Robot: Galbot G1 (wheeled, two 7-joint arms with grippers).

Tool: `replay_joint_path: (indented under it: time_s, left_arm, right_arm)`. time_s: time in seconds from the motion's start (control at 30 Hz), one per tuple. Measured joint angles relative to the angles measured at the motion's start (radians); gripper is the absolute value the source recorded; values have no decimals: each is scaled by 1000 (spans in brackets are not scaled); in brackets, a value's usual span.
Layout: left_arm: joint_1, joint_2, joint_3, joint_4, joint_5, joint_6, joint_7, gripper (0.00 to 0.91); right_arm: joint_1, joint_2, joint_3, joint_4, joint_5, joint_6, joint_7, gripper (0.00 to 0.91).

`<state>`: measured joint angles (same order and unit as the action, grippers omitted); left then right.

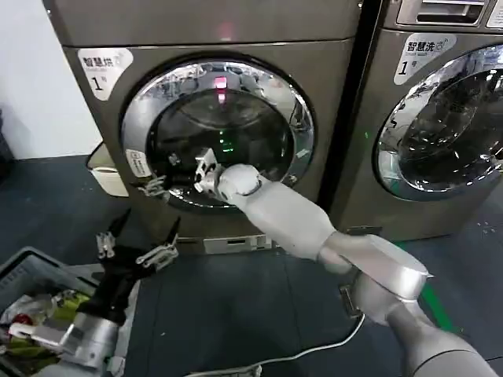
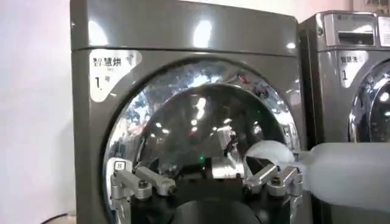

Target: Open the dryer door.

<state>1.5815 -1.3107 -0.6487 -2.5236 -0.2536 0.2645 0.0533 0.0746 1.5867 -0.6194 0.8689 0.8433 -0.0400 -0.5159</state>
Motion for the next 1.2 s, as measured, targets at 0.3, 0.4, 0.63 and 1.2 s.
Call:
replay_joint_path:
  time_s: [0.3,0.4,0.63,1.2]
  left_arm:
    - [4,11,-22,-1,-1,-13,2,907]
    - [3,23,-32,6,-16,-16,6,907]
    - [-15,59,-67,43,-46,-34,23,907]
    - [-45,135,-301,156,-223,-93,99,907]
  right_arm:
    - [-4,13,12,-13,-3,-6,-72,907]
    - [-6,13,13,-14,-3,-5,-92,907]
    - [-16,-7,12,12,-3,-21,-145,907]
    - [-36,-138,-46,220,52,-56,-204,907]
